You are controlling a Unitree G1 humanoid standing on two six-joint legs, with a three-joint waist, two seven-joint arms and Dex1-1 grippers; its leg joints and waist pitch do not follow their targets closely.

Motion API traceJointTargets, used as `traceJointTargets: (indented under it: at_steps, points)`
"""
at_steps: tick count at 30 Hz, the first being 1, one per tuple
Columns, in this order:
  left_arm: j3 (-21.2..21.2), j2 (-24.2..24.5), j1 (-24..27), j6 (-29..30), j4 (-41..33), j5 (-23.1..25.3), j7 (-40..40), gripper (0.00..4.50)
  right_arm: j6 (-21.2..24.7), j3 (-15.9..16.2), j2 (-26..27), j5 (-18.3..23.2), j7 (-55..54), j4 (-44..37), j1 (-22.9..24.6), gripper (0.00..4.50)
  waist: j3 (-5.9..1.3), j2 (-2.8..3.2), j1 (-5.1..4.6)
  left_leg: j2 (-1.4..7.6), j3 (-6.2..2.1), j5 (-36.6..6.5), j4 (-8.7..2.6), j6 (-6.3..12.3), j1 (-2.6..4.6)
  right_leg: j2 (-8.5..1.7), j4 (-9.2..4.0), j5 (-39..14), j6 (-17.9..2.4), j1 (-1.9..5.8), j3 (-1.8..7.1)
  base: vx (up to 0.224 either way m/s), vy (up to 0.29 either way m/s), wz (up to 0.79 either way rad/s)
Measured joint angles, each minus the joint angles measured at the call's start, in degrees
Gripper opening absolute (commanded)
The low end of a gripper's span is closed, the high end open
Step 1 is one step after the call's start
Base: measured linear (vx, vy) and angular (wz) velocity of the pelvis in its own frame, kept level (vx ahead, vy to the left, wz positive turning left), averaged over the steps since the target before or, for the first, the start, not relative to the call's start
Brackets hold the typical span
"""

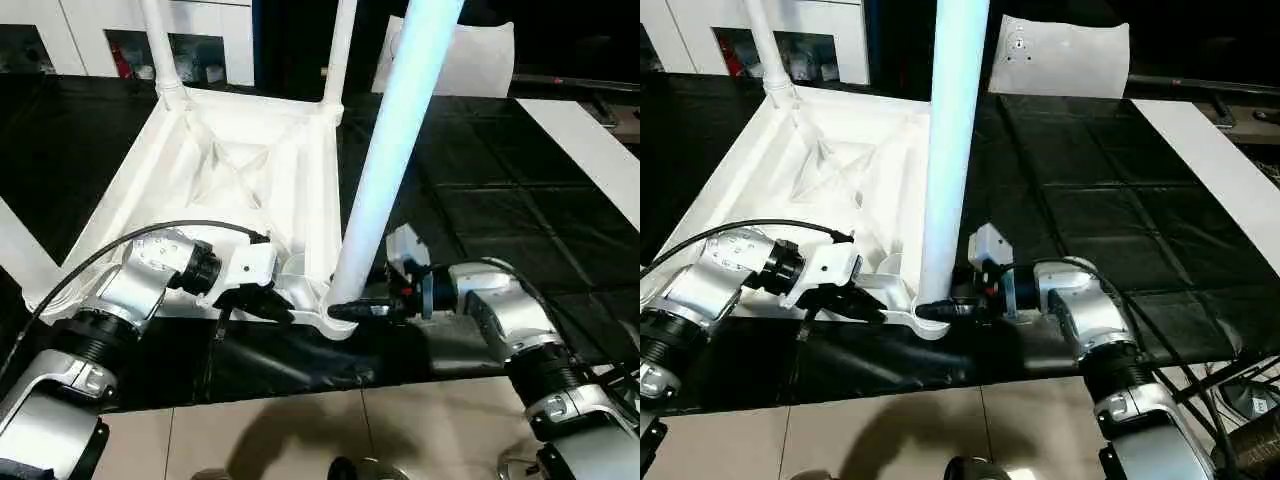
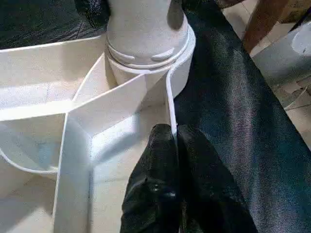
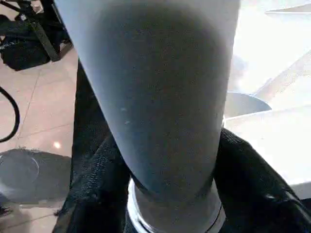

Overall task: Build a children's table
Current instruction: Rotate leg to tighten

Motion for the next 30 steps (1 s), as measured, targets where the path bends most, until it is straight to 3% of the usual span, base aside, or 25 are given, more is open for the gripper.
traceJointTargets:
  at_steps: [11, 15, 19, 21, 23, 24, 25, 26, 27, 28, 29, 30]
  points:
    - [-0.02, -0.46, -0.05, 0.63, 0.48, 0.01, 0.68, 0.00, 0.92, -0.31, 0.36, -0.56, -0.53, -0.99, 1.02, 1.99, -0.06, 0.03, 0.26, 0.01, 0.00, 0.00, 0.00, -0.02, 0.11, 0.00, 0.00, 0.00, 0.00, 0.12, 0.00, 0.000, 0.000, 0.00]
    - [2.44, -1.97, 2.38, 8.19, -2.31, -0.03, 5.36, 0.00, 3.63, -1.52, 2.49, -1.39, -8.20, -4.49, 3.95, 1.99, -0.23, 0.23, 0.09, 0.00, -0.01, 0.00, 0.02, -0.68, 0.39, -0.01, -0.03, 0.01, -0.01, 0.40, 0.00, 0.000, 0.000, 0.00]
    - [6.68, -4.54, 5.59, 17.99, -6.32, 0.57, 14.83, 0.00, 7.23, -5.47, 9.21, -2.40, -23.20, -5.73, 5.97, 1.98, -0.26, 0.39, -1.22, -0.12, -0.04, 0.13, 0.11, -0.91, 0.52, 0.02, -0.33, -0.12, 0.25, 0.50, -0.09, -0.071, -0.001, -0.02]
    - [7.37, -6.41, 6.00, 20.95, -7.31, 0.80, 18.57, 0.00, 8.01, -6.41, 11.01, -3.44, -29.18, -5.49, 5.71, 1.98, -0.23, 0.76, -2.27, -0.04, -0.34, 0.12, 0.20, -0.87, 0.31, 0.07, -1.29, -0.16, 0.30, 0.64, -0.69, -0.095, 0.019, -0.12]
    - [8.68, -9.42, 7.20, 23.88, -8.37, 1.04, 23.91, 0.00, 8.83, -8.12, 13.85, -4.71, -36.55, -4.20, 4.99, 1.98, -0.19, 1.56, -3.55, 0.22, -0.90, 0.09, 0.12, -0.82, 0.23, 0.03, -3.16, -0.16, 0.31, 1.39, -2.14, -0.087, 0.044, -0.11]
    - [9.24, -10.87, 7.52, 25.17, -8.73, 1.53, 26.84, 0.00, 9.32, -8.87, 15.69, -5.70, -40.74, -3.23, 4.12, 1.98, -0.08, 2.19, -4.19, 0.40, -1.22, 0.08, 0.11, -0.80, 0.24, -0.11, -4.16, -0.16, 0.31, 1.95, -3.21, -0.083, 0.060, -0.13]
    - [9.95, -12.86, 7.59, 26.48, -8.76, 2.36, 30.64, 0.00, 9.80, -9.74, 17.76, -6.82, -46.38, -2.03, 2.93, 1.98, 0.31, 3.07, -5.07, 1.18, -1.82, 0.06, 0.00, -0.78, 0.30, -0.26, -5.18, -0.43, 0.36, 2.88, -4.68, -0.098, 0.013, -0.10]
    - [10.12, -13.78, 7.54, 27.26, -9.00, 2.63, 32.63, 0.00, 10.18, -10.24, 18.85, -7.36, -49.35, -1.61, 2.36, 1.98, 0.68, 3.23, -4.74, 1.17, -1.79, 0.06, -0.12, -0.77, 0.15, -0.79, -2.10, -2.45, 0.40, 2.68, -4.35, -0.098, 0.013, -0.10]
    - [10.10, -15.30, 7.26, 28.18, -9.00, 3.20, 35.04, 0.00, 10.19, -11.13, 19.72, -7.64, -52.36, -1.40, 2.50, 1.98, 0.82, 2.81, -4.29, 1.12, -0.77, 0.08, 0.02, -0.76, 0.14, -1.13, 2.38, -4.05, -0.09, 3.02, -2.44, -0.071, -0.056, 0.21]
    - [10.24, -16.39, 7.14, 28.46, -9.51, 3.88, 37.20, 0.00, 10.42, -11.63, 20.36, -7.65, -54.94, -1.06, 1.75, 1.98, 0.32, -0.22, -2.58, 0.85, 1.54, 0.09, 0.33, -0.69, 1.02, -1.50, 5.24, -5.79, 2.68, 3.17, 1.33, -0.002, -0.117, 0.05]
    - [10.71, -16.83, 7.26, 29.01, -10.21, 4.26, 37.88, 0.00, 10.47, -12.04, 21.40, -7.71, -56.81, -0.70, 1.10, 1.98, 0.35, -0.22, -1.85, 0.25, 0.97, -0.03, 0.86, -0.76, 0.82, -1.16, 5.79, -6.09, 2.31, 2.17, 1.65, 0.006, -0.138, -0.06]
    - [11.06, -17.73, 7.52, 29.88, -10.39, 4.32, 38.50, 0.00, 10.40, -12.26, 21.97, -7.96, -58.27, -0.58, 1.10, 1.98, -0.07, 0.32, -1.32, -0.09, -0.27, -0.27, 1.42, -0.37, -0.15, -0.80, 5.60, -6.23, 2.26, 1.89, 1.50, 0.020, -0.101, -0.29]
